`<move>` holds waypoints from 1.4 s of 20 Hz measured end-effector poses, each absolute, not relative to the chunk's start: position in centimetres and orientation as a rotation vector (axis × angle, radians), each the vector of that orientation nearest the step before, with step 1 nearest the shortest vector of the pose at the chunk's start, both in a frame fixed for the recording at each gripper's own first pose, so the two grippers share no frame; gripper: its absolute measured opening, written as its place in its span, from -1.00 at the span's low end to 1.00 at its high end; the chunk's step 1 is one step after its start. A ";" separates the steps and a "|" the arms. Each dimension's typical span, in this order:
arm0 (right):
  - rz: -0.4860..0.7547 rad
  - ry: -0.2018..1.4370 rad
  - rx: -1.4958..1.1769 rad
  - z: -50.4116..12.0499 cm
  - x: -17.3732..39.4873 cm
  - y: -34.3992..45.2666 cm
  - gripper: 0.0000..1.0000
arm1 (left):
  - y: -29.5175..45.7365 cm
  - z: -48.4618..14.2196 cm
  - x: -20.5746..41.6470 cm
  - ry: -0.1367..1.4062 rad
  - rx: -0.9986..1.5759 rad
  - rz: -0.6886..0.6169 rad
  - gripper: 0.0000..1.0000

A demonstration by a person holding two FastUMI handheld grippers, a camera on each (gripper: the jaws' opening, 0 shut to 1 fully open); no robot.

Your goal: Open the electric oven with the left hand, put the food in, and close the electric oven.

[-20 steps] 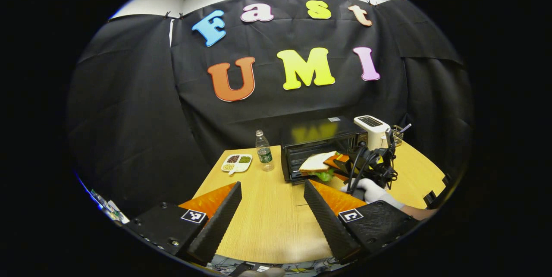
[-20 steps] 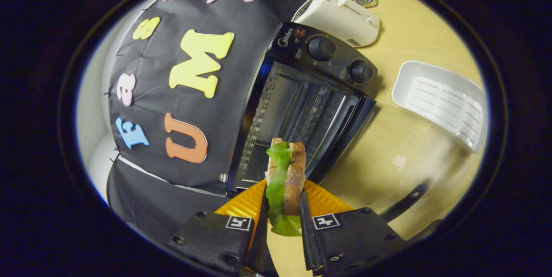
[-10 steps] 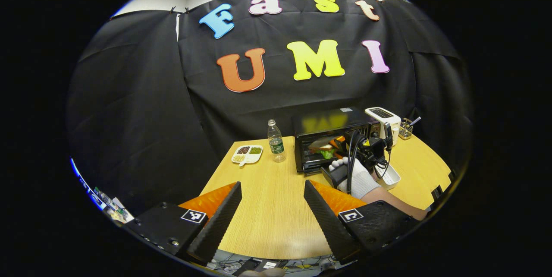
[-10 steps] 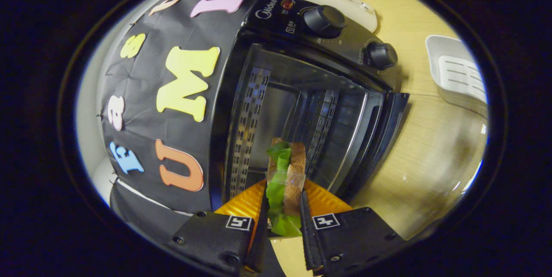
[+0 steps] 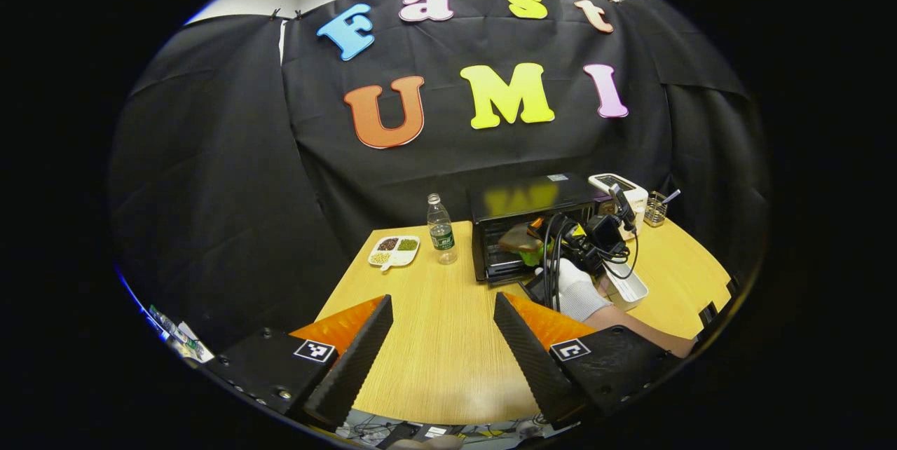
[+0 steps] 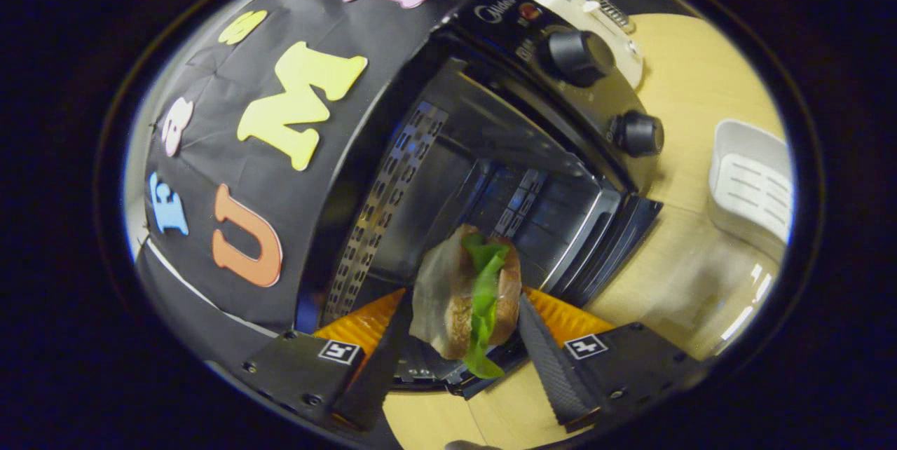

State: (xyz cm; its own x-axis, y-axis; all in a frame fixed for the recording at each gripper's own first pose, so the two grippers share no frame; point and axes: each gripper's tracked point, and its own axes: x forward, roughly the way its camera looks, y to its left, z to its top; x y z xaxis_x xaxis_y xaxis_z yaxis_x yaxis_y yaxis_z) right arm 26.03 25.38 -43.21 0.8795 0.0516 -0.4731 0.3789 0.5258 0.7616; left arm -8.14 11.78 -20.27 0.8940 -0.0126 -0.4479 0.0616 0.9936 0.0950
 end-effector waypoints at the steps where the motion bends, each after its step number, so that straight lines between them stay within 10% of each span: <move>1: -0.222 0.493 0.970 -43.2 25.5 24.8 0.91 | 11.6 -20.2 -8.0 0.461 0.103 -0.040 0.92; 6: -0.200 0.536 0.778 -41.7 21.7 22.2 0.70 | 11.3 -20.1 -7.5 0.429 0.079 -0.044 0.92; 7: -0.192 0.537 0.751 -40.9 20.6 21.5 0.98 | 11.3 -20.2 -7.3 0.423 0.074 -0.041 0.91; 21: -0.075 0.409 0.050 -23.2 6.1 9.6 0.79 | 5.9 -27.0 -5.2 0.434 0.034 -0.091 0.92; 28: -0.118 0.352 -0.019 -17.6 1.8 3.6 1.00 | 0.1 -33.7 -3.9 0.520 0.032 -0.145 0.92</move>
State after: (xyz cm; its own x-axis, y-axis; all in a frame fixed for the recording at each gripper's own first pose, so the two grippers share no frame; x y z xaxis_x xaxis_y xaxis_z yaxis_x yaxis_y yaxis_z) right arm 1.79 3.62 -17.58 0.9318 -0.1189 -0.3429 0.1124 0.9929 -0.0387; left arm -3.95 0.06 -33.66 0.8579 -0.1294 -0.4972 0.1458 0.9893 -0.0060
